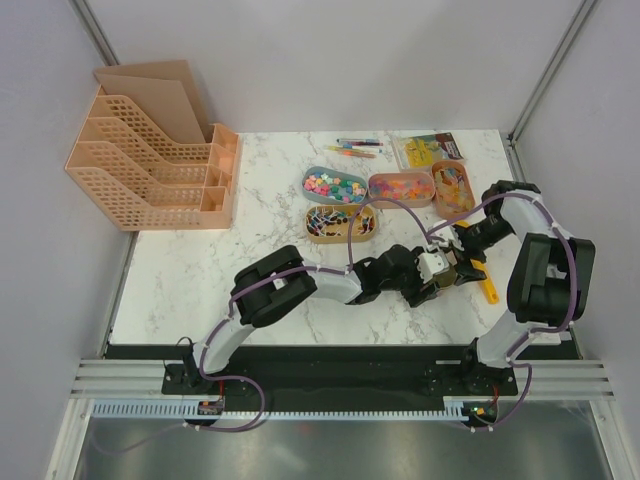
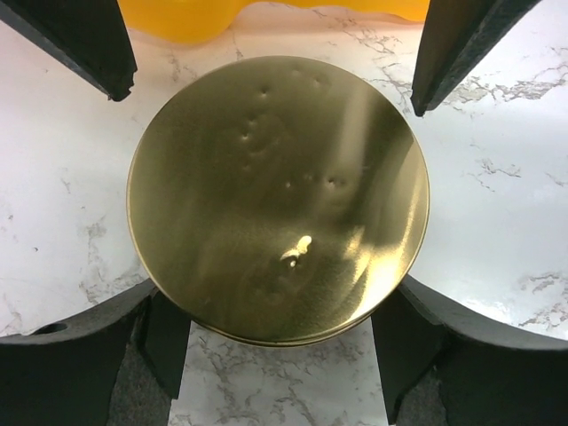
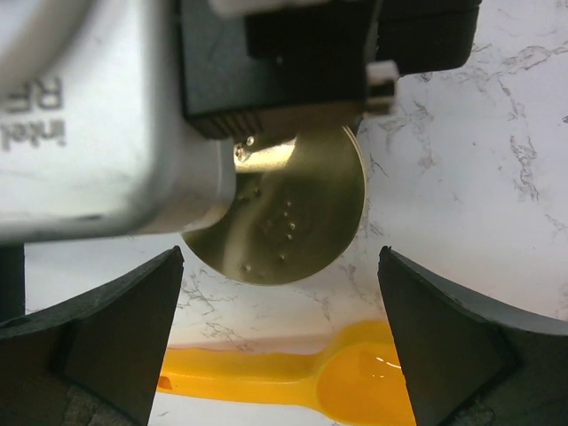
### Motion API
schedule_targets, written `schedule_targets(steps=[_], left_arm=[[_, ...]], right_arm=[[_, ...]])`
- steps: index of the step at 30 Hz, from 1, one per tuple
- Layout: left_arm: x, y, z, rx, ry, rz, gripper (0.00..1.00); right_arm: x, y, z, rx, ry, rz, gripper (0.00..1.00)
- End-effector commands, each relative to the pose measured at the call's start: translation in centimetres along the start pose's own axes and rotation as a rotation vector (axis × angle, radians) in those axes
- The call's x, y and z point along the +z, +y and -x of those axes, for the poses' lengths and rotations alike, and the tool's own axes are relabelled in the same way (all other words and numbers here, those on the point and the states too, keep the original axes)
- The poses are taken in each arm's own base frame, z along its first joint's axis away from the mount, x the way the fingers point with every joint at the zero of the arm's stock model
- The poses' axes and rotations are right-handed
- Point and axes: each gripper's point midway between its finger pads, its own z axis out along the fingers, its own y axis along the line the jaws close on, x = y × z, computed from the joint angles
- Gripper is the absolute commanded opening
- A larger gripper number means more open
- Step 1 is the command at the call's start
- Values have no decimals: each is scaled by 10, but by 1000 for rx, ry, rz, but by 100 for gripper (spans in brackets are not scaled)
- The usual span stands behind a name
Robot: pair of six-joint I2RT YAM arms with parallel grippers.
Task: Pack the candies
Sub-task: Screw the bottle lid onto the packing bottle.
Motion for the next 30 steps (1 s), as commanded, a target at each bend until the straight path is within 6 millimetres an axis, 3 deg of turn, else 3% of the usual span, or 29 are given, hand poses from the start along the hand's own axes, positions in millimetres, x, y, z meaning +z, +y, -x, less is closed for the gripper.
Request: schedule_targets(steps=[1,9,22,30], left_arm=[[-157,-70,-320,-155,1139,-164,23],[-158,-62,-325,-172,1153,-128,24],[-162,-43,-345,-111,1221,-25,24],[-168,-35,-353,-76,1255,20,26]], right_arm=[[6,24,19,25,-48,119,98],[9,59,13,35,17,161,98],[16,96,7,80,58,211,98],[16,117,-16,194,42,215,98]])
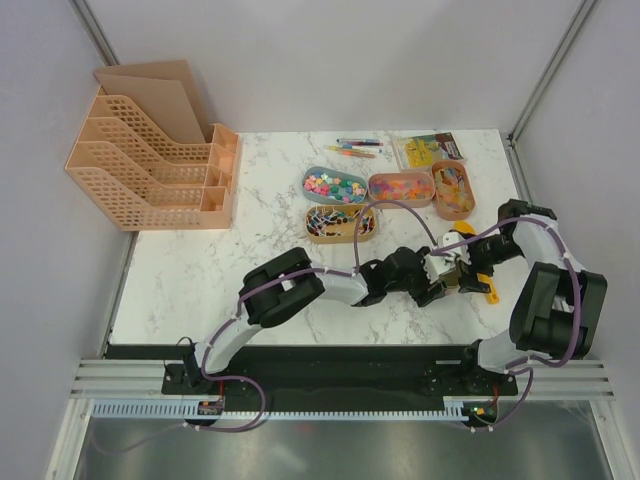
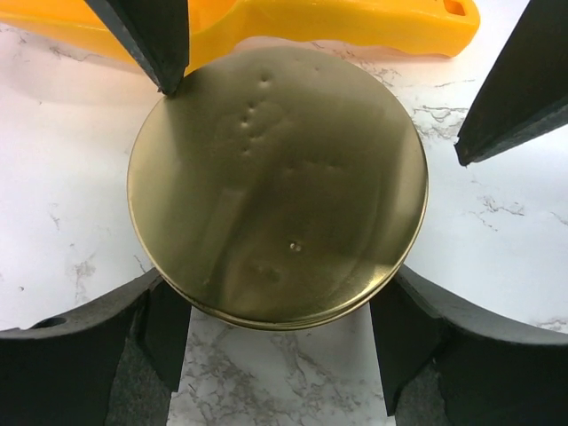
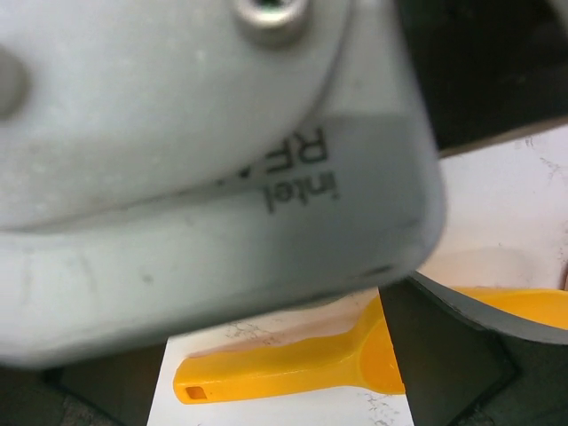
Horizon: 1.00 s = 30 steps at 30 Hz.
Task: Pack the candies
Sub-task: Screw the bottle lid onto the packing bottle.
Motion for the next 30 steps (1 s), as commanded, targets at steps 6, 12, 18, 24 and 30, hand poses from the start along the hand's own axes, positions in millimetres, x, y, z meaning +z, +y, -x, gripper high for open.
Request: schedule_targets(steps=[6,12,18,24,30], left_arm=[[-207,-33,-354,-56,1318,13,26],[-209,-32,-355,-56,1324,18,27],[-208,-33,-355,-59,1322,17,27],[-209,-33,-357,-54,1331,4,26],[-198,-24,-336,-108,1237,-144,23]], right_arm=[[-7,104,-25,196,52,350,98],[-10,115,-34,248,56,339,98],[-11,129,-35,267,71,343,98],[-32,77,-37,349,-22,126,98],[-69,3,-43,388,-98,-79,98]])
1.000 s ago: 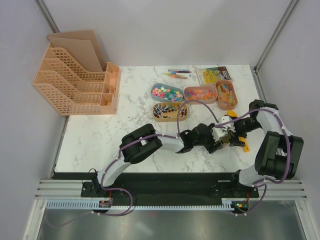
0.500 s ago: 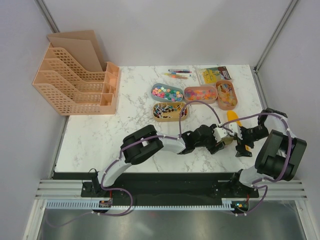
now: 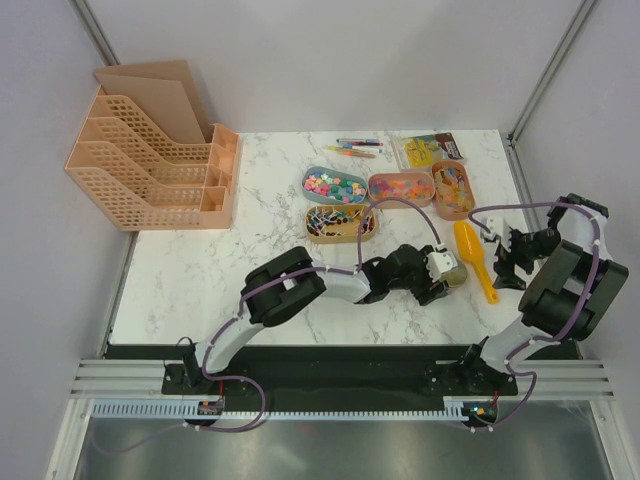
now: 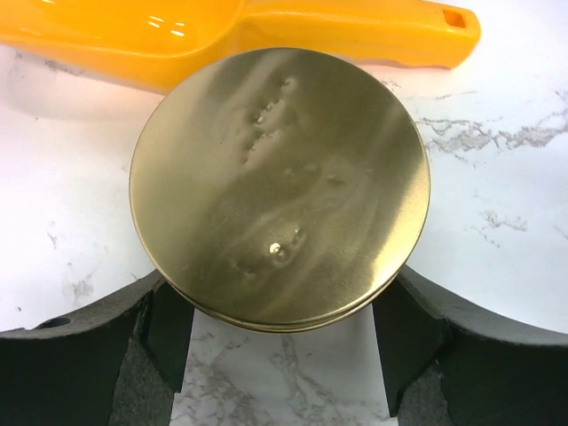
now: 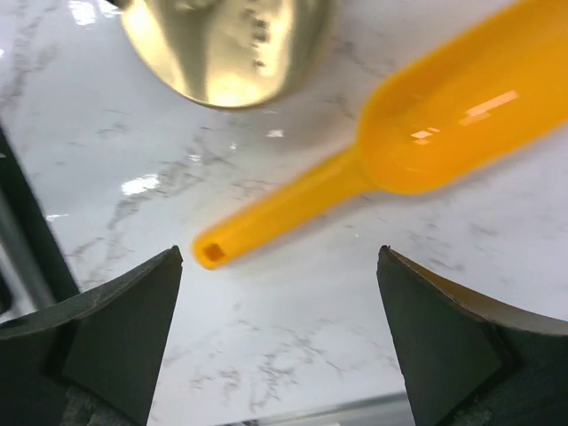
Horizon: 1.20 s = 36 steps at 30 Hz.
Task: Pack the candies
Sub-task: Screw the bottle lid onto the packing bottle.
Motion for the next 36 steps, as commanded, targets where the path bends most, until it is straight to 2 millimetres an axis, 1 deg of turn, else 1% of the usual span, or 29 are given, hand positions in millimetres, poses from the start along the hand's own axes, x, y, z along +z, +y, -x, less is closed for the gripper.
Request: schedule_targets(steps=[1,2,4,5,7,8,9,10,11,12,13,14,15,16,17,18,19,20,21,22,23,24,25,26,28,30,31,32,36], left_arm=[[-191,-18,-323,-103,1141,-184,23],[-193,-16,-322,-104,1133,-194,23],[-190,-16,-317,-17,1114,-261,22],[-187,-20,-316,63,1098,-317,22],[-184,-26,-314,132,1085,-370,22],[-180,-30,-304,174,1060,-394,22],[-177,-32,-300,208,1038,-423,22],[-175,-34,-294,222,1027,-431,22],[-174,-39,-285,227,1017,-470,22],[-172,-42,-276,221,1005,-490,20],[-172,-44,-271,209,1003,-500,17],[-167,-44,-262,198,993,-503,15],[-175,-49,-260,170,1019,-528,13],[-177,-51,-259,162,1025,-530,13],[-181,-54,-261,157,1035,-551,13],[-188,-60,-263,135,1051,-590,12],[-192,-61,-266,132,1064,-601,11],[-193,-61,-269,142,1072,-618,11],[-200,-65,-272,133,1093,-655,11],[-202,-66,-280,129,1108,-672,11],[-203,-66,-284,123,1113,-680,11],[-205,-67,-287,110,1118,-691,11],[-209,-67,-295,86,1132,-706,11],[-209,-68,-297,68,1129,-718,11],[-214,-67,-303,16,1150,-729,11],[-206,-65,-305,-33,1164,-719,11],[-207,-64,-305,-72,1177,-713,11],[-204,-65,-305,-111,1174,-711,11],[-202,-59,-306,-137,1188,-679,11]], right_arm=[[-12,-3,24,97,-119,9,98],[-16,-10,26,101,-128,-8,98],[-15,-16,29,117,-157,-12,98],[-16,-19,30,116,-166,-19,98],[-14,-23,33,125,-192,-20,98],[-15,-25,34,123,-196,-26,98],[-15,-26,34,123,-197,-27,98],[-15,-27,33,125,-196,-26,98],[-16,-28,34,120,-193,-29,98],[-17,-28,34,118,-191,-31,98],[-18,-28,34,116,-188,-36,98],[-18,-27,34,116,-190,-34,98],[-18,-27,36,110,-192,-38,98],[-18,-25,38,100,-195,-41,98],[-16,-21,38,85,-181,-28,98],[-11,-18,41,20,-158,-4,98],[-4,-5,42,-27,-136,30,98],[0,2,43,-79,-116,52,98],[6,8,46,-181,-99,80,98],[6,14,52,-231,-93,76,98],[14,26,54,-247,-100,109,98],[21,31,62,-292,-100,134,98],[25,37,66,-306,-109,147,98],[28,39,69,-311,-119,159,98],[36,41,77,-325,-135,194,98],[41,43,85,-331,-155,214,98],[42,43,87,-315,-160,214,98],[43,45,90,-309,-169,215,98],[50,53,98,-302,-192,247,98]])
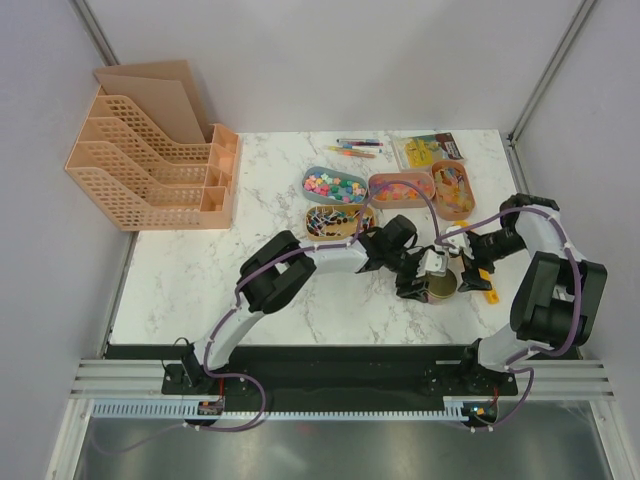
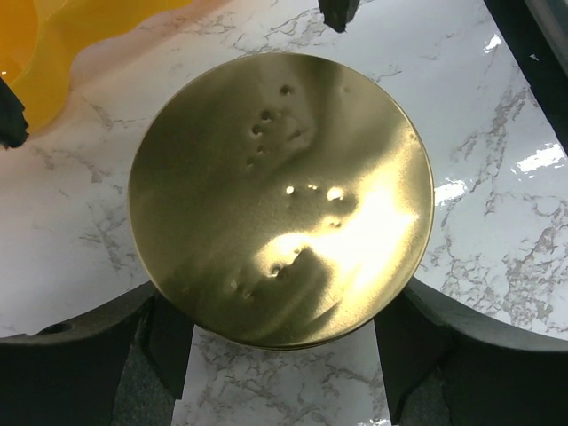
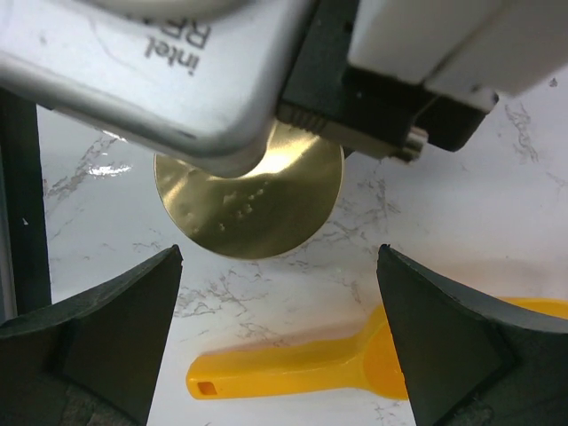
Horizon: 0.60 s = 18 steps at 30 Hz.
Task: Pack the candies
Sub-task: Screw the bottle lid onto the packing bottle.
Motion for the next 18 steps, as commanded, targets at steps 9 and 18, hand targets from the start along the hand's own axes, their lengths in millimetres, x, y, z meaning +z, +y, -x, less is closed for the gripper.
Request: schedule_targets(steps=[9,18], left_arm=[[-79,-185,-270,-688,894,-312,10],[-82,-171,-277,-742,900,-259,9]], right_arm=[[23,39,31,71,-152,155,98],[24,69,22,102,-75,199,98]])
